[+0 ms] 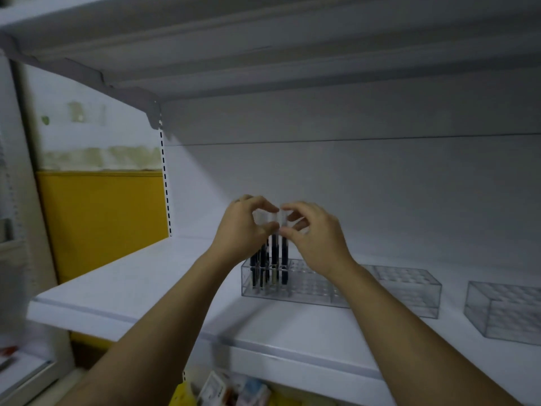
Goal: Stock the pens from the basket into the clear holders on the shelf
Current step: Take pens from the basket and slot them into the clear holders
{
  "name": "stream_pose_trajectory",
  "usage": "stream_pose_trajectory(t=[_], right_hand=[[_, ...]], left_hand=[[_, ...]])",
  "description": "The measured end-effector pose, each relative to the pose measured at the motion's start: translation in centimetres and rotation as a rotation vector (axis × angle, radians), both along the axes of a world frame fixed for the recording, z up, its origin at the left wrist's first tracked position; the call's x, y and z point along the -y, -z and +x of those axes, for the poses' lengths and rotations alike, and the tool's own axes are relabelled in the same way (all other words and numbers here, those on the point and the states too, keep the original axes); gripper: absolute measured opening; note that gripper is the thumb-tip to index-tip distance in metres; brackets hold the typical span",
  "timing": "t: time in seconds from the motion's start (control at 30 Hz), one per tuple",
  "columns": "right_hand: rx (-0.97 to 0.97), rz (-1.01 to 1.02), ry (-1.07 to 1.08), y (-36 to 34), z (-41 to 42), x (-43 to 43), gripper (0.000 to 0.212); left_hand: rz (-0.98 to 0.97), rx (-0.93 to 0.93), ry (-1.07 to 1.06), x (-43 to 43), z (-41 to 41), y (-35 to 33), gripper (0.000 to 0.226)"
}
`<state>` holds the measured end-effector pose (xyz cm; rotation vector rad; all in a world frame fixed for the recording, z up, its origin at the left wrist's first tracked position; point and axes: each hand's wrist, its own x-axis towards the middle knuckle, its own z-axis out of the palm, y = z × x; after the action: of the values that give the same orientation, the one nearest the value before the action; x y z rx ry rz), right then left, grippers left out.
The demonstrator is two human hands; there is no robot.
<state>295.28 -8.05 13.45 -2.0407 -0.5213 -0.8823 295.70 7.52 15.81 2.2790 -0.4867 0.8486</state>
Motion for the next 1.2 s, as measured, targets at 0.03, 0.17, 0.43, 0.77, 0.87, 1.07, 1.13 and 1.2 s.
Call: stream_pose_trajectory(t=[0.03, 0.17, 0.43, 0.77, 0.87, 1.07, 1.13, 1.2], right_hand=[[-0.032, -0.074, 0.008, 0.4, -0.1, 0.0, 0.043], [-0.091, -0.236, 0.064, 1.3, -0.5, 0.5, 0.057], [-0.197, -0.2, 0.042, 2.3, -1.4, 0.6, 0.087], [-0.19, -0.171, 0.098, 1.8, -3.8, 0.6, 0.074], [-0.164, -0.219, 0.108, 2.5, -5.8, 0.6, 0.068], [-0.141, -0.286, 0.18, 4.1, -10.9, 1.5, 0.065], [-0.113, -0.31, 0.215, 4.8, -12.8, 2.1, 0.063], [-0.098, -0.337, 0.244, 5.8, -14.8, 2.5, 0.059]], left_hand=[[0.0, -0.005, 0.002, -0.1, 0.1, 0.2, 0.02], [-0.031, 0.024, 0.018, -0.3, 0.3, 0.9, 0.021], [0.01, 0.028, 0.062, 0.2, -0.1, 1.0, 0.022], [0.065, 0.043, 0.017, -2.2, -3.4, 0.7, 0.047], [0.111, 0.078, -0.005, -2.4, -5.2, 1.4, 0.046], [0.145, 0.155, -0.03, -1.8, -9.7, 5.1, 0.045], [0.169, 0.182, -0.019, -1.3, -11.3, 6.8, 0.044], [0.21, 0.181, 0.002, -0.7, -12.7, 8.6, 0.041]])
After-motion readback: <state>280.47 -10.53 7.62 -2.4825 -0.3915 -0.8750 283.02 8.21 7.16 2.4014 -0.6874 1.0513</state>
